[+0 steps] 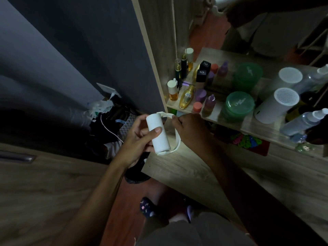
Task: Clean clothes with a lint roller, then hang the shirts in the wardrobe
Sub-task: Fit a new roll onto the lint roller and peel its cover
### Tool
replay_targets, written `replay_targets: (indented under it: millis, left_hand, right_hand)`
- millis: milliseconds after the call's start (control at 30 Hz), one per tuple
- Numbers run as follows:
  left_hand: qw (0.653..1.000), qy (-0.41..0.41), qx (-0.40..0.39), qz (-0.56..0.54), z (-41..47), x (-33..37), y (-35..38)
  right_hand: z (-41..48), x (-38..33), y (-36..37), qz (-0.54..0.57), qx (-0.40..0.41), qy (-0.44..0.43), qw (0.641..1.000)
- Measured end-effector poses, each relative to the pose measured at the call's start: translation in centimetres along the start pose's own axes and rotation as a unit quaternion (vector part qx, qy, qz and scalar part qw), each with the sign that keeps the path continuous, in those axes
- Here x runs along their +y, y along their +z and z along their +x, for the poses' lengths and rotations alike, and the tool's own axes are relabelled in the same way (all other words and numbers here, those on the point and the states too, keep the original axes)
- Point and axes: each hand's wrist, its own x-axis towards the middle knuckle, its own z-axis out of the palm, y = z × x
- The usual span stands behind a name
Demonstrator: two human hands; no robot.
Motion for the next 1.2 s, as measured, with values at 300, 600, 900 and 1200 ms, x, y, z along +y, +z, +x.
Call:
replay_targets:
  millis: [300, 600, 900, 1200]
  left_hand:
    - [0.999, 0.002, -0.02, 0.031, 0.2, 0.7, 0.8]
    - [0.983, 0.075, -0.023, 0.163, 1.0, 1.6, 1.1]
    - [0.969, 0.075, -0.028, 0.233, 1.3, 1.6, 0.8]
    - [0.983, 0.051, 0.045, 0.17, 2.8, 2.4, 0.6]
  right_hand:
    - [-0.4, 0.2, 0.0, 0.02, 0.037, -0.007, 0.999]
    - [-0.1, 1.2, 0.5, 0.019, 0.084, -0.019, 0.996]
    - [0.1, 1.3, 1.5, 0.049, 0.082, -0.015, 0.995]
    - [1.3, 1.3, 1.5, 0.088, 0.077, -0.046, 0.992]
